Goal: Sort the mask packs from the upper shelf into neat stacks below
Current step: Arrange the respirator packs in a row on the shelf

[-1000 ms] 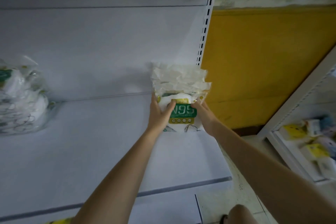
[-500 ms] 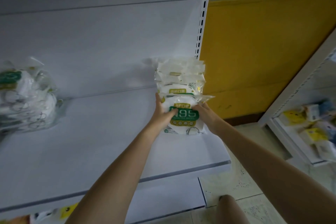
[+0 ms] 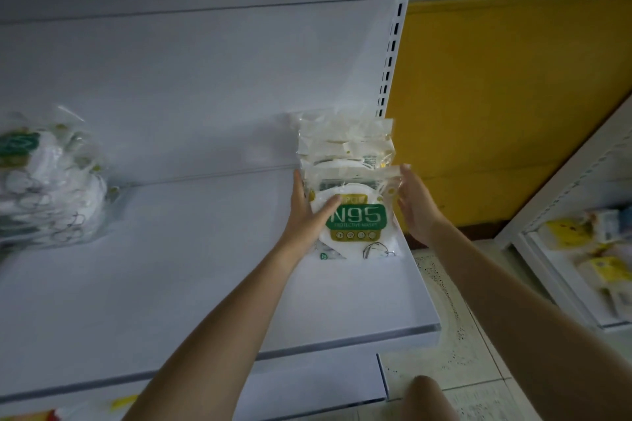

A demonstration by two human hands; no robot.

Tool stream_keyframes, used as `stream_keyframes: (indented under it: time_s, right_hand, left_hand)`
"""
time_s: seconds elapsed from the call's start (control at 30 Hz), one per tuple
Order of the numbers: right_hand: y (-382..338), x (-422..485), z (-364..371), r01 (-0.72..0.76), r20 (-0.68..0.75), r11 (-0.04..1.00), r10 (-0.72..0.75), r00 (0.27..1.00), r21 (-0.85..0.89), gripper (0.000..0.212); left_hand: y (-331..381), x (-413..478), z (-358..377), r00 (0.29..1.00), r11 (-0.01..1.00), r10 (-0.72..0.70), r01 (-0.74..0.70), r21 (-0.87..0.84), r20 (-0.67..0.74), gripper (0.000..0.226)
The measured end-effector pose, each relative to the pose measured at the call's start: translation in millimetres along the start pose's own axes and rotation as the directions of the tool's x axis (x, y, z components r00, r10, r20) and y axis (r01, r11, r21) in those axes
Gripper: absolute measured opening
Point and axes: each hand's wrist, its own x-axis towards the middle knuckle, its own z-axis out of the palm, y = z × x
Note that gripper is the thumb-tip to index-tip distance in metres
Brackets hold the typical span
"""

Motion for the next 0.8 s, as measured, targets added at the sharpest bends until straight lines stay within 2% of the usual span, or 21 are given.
stream_keyframes:
  time_s: [0.07,0.13,0.27,0.37,0.57,0.63,0.73,0.8]
  right_hand:
    - [-9.2,11.9,1.4,0.001,-0.055,0.999,0.001,0.998,0.043,0.057]
    - [-16.1,26.5,5.8,0.002,-0.042,0.997,0.001,0.999,0.071,0.064]
    - [-21.4,28.0,20.2,-0.122,0.068,0.992,0.123,0.99,-0.016,0.07]
    - [-13.0,29.9,19.8,-0.181,0.053,0.983,0.18,0.982,0.019,0.081]
    - [-9.6,36.3,20.4,-0.194,0.008,0.98,0.195,0.981,-0.033,0.078]
    - [-9.6,38.7,21.2,-0.21,-0.054,0.976,0.207,0.977,-0.051,0.083]
    - [-12.5,42.3,20.5,-0.182,-0.069,0.983,0.18,0.981,-0.029,0.085]
    - [-14.0,42.8,21.2,-0.159,-0.055,0.987,0.159,0.986,-0.006,0.079]
  left_hand:
    - [11.5,10.5,-1.3,0.998,0.996,-0.019,0.015,-0.093,-0.051,0.082]
    - [20.4,29.9,-7.1,0.993,0.982,-0.093,0.08,-0.173,-0.067,0.081]
    - [23.6,41.4,-6.6,0.98,0.971,-0.197,0.197,-0.136,0.011,0.077]
    - [14.5,38.5,-7.5,0.981,0.978,-0.194,0.195,-0.074,0.019,0.069]
    - [17.6,37.0,-5.5,0.981,0.979,-0.195,0.196,0.054,-0.01,0.069]
    - [21.8,36.1,-3.0,0.974,0.973,-0.223,0.224,0.047,-0.035,0.078]
    - [-1.4,60.4,-8.0,0.961,0.967,-0.253,0.255,-0.001,-0.114,0.132]
    - [-16.0,74.9,-8.8,0.967,0.973,-0.223,0.227,0.026,-0.121,0.142]
